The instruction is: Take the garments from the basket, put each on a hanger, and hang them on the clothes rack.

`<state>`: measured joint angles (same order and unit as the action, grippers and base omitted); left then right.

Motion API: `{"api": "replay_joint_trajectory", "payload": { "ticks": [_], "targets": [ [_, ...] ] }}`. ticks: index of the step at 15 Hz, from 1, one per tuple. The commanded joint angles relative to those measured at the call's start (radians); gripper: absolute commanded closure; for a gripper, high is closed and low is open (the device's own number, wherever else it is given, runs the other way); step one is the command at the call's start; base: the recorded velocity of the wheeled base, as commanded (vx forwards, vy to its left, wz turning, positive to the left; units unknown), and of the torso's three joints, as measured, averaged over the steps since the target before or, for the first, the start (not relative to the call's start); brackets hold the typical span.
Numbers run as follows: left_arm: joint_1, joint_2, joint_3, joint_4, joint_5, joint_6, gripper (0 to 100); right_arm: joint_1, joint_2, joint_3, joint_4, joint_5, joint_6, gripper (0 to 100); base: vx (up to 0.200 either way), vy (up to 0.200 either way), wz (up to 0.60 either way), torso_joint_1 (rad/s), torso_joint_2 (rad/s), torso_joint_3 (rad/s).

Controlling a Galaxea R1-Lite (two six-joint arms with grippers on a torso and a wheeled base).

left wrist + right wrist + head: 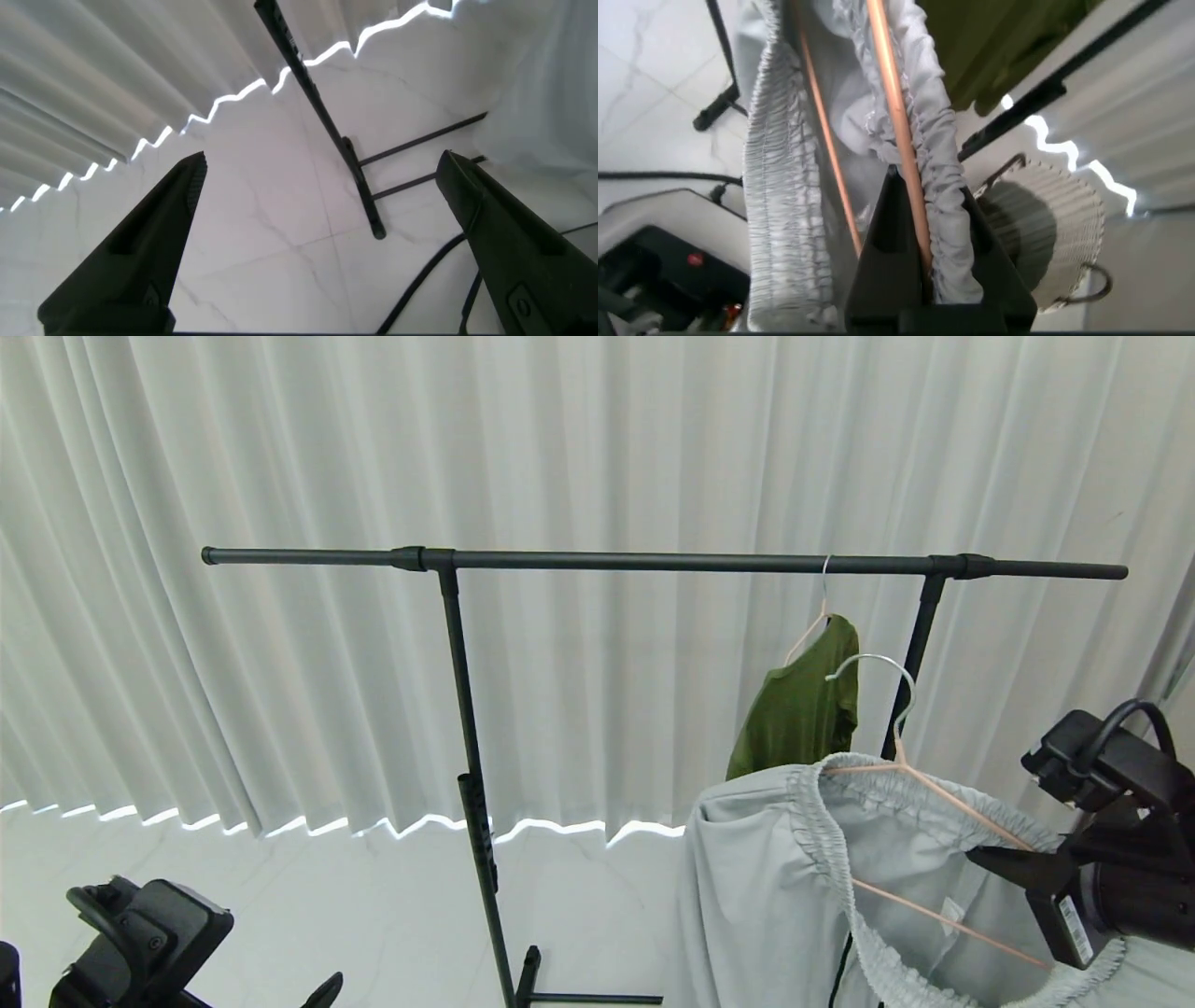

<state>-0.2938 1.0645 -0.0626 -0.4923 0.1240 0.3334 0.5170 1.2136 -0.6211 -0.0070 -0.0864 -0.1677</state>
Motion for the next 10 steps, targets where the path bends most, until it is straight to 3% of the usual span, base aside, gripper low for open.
{"api": "replay_joint_trajectory", "payload": {
  "ticks": [1,8,10],
  "targets": [
    [0.004,0.000,0.000,0.000,0.000,0.001,0,-0.005,0.006,-0.003,0.002,-0.012,0.034,100,0.000,0.000,0.00,0.000,0.00,0.000],
    [0.004,0.009,-0.033,0.000,0.000,0.009,0,-0.005,0.069,-0.057,-0.005,-0.027,0.267,100,0.000,0.000,0.00,0.000,0.00,0.000],
    [0.004,0.008,-0.031,0.000,0.000,0.009,0,-0.003,0.078,-0.066,-0.021,-0.026,0.283,100,0.000,0.000,0.00,0.000,0.00,0.000]
  ]
}}
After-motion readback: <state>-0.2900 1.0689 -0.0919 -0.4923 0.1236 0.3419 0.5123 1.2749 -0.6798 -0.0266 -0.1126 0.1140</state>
